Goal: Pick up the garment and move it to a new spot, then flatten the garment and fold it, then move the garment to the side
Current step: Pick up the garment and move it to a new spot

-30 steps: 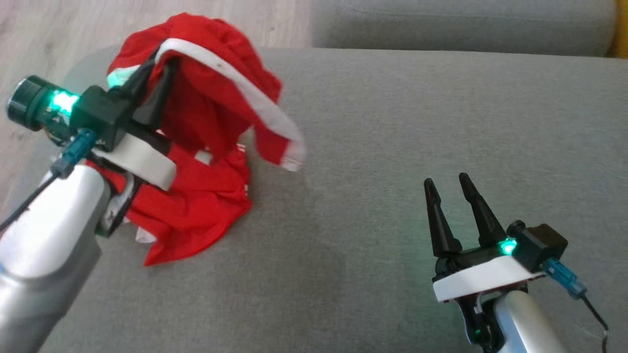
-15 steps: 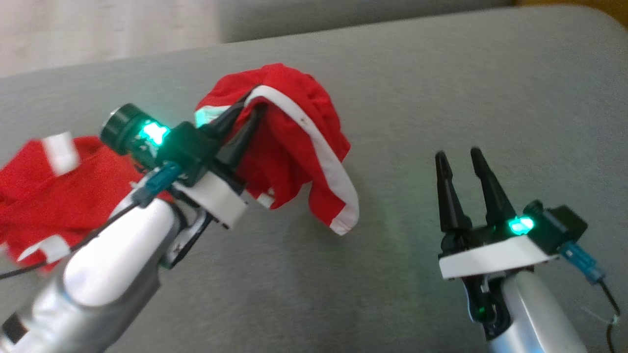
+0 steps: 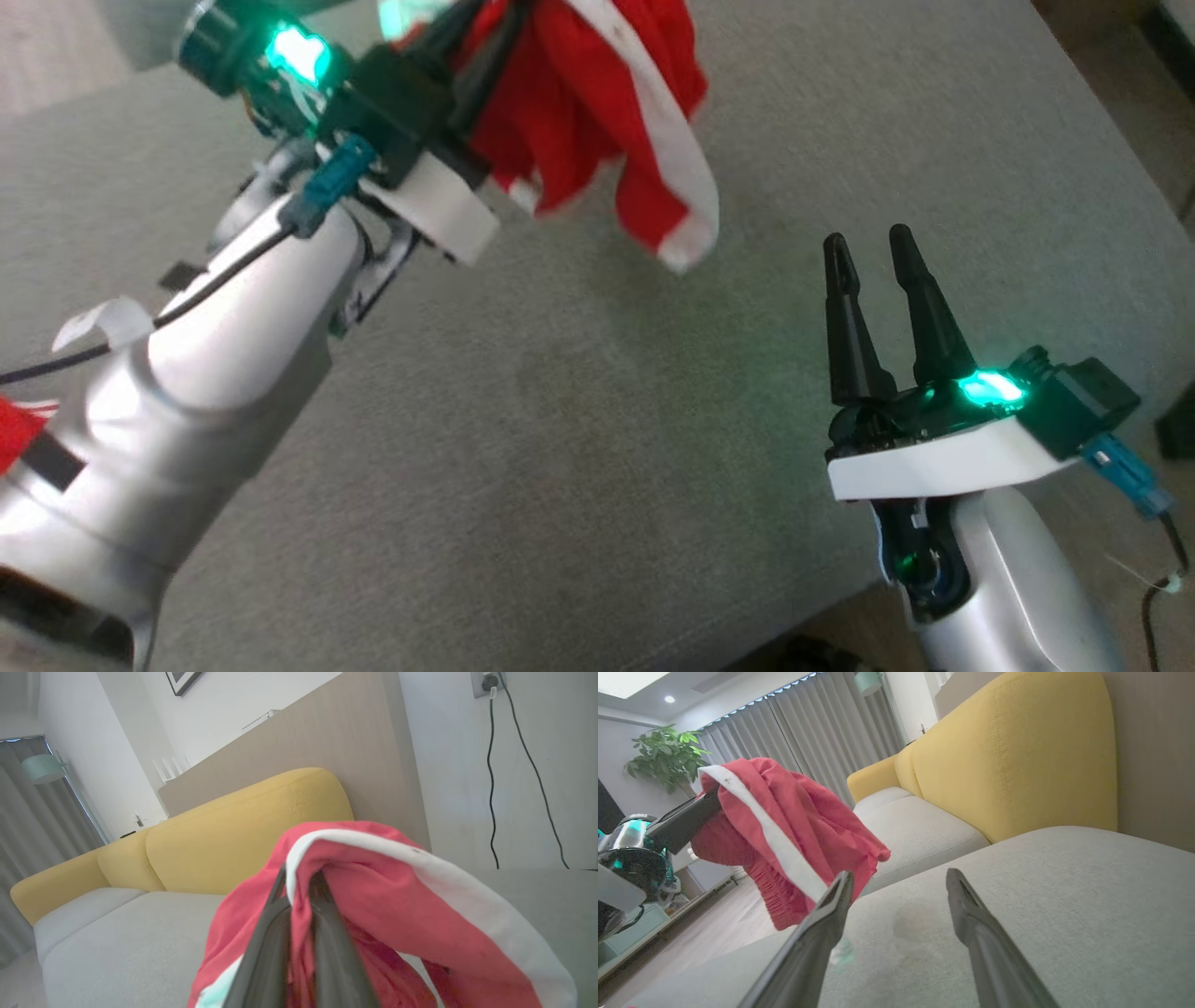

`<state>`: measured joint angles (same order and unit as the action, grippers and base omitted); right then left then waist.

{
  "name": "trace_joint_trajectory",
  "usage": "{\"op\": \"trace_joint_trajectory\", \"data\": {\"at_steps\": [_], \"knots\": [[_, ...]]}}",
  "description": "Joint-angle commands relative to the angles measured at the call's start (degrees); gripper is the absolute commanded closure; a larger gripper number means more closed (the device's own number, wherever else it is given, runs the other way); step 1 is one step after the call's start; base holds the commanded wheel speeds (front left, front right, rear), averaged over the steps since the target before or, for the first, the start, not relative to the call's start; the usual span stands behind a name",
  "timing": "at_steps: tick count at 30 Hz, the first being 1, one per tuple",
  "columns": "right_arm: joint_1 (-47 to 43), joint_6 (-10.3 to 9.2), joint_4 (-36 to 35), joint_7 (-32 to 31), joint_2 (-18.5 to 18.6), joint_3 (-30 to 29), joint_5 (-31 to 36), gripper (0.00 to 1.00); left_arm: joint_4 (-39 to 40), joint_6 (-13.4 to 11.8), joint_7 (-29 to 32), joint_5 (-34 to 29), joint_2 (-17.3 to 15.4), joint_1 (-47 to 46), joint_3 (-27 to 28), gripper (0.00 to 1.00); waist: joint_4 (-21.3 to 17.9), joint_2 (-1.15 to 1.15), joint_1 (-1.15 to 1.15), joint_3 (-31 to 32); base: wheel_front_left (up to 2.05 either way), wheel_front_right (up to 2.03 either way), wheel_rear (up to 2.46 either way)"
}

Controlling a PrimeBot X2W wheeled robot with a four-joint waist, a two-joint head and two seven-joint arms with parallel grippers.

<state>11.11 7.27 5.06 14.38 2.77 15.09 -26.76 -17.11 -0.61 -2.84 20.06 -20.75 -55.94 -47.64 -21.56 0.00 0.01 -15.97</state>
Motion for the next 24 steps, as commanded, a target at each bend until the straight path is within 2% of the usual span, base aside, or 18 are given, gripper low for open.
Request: {"op": "trace_joint_trajectory", "data": {"at_steps": [1,3,6,7,8,9,12,15,19,24], "knots": [[1.51,0.22,-2.28,0.62,0.10,1.31,-0.43,0.00,-1.24,-0.94,-1.99,-1.19,-0.75,-2.92,2.58,1.00,-1.60,0.00,-0.01,-1.80,0.00,0.00,0.00],[1.40,0.22,-2.42,0.62,0.10,1.09,-0.45,0.00,-4.06,-0.79,-4.03,-2.38,-0.24,-2.63,1.33,1.00,-1.40,0.00,-0.01,-2.00,0.00,0.00,0.00],[1.24,0.22,-2.55,0.62,0.10,0.27,-0.37,0.00,-8.29,1.14,-5.59,-3.93,0.24,-0.20,-2.39,1.00,-0.48,0.00,-0.01,-2.30,0.00,0.00,0.00],[1.21,0.22,-2.53,0.62,0.10,-0.09,-0.31,0.00,-9.78,1.72,-5.72,-4.44,0.32,0.95,-3.75,0.87,-0.07,0.00,-0.01,-2.34,0.00,0.00,0.00],[1.20,0.22,-2.47,0.62,0.10,-0.42,-0.18,0.00,-11.20,2.11,-5.79,-4.74,0.50,2.18,-4.89,0.11,0.40,0.00,-0.01,-2.37,0.00,0.00,0.00],[1.24,0.22,-2.40,0.62,0.10,-0.71,0.00,0.00,-12.56,2.31,-5.77,-4.81,0.73,3.44,-5.77,0.00,0.90,0.00,-0.01,-2.42,0.00,0.00,0.00],[1.38,0.22,-2.24,0.62,0.10,-1.36,0.48,0.00,-14.67,2.44,-6.00,-5.02,1.26,5.55,-7.22,0.00,2.16,0.00,-0.01,-2.42,0.00,0.00,0.00],[1.47,0.22,-1.93,0.62,0.10,-2.16,1.31,0.00,-16.62,1.40,-7.20,-4.49,2.26,7.91,-7.65,0.00,4.48,0.00,-0.01,-2.02,0.00,0.00,0.00],[1.16,0.22,-1.28,0.62,0.10,-2.86,3.05,0.00,-17.32,-0.47,-9.37,-2.85,3.32,9.65,-6.23,0.00,8.17,0.00,-0.01,-0.81,0.00,0.00,0.00],[0.41,0.22,-0.44,0.62,0.10,-3.91,5.34,0.00,-14.65,-3.31,-11.45,0.65,2.88,12.49,-1.87,0.00,12.86,0.00,-0.01,2.03,0.00,0.00,0.00]]}}
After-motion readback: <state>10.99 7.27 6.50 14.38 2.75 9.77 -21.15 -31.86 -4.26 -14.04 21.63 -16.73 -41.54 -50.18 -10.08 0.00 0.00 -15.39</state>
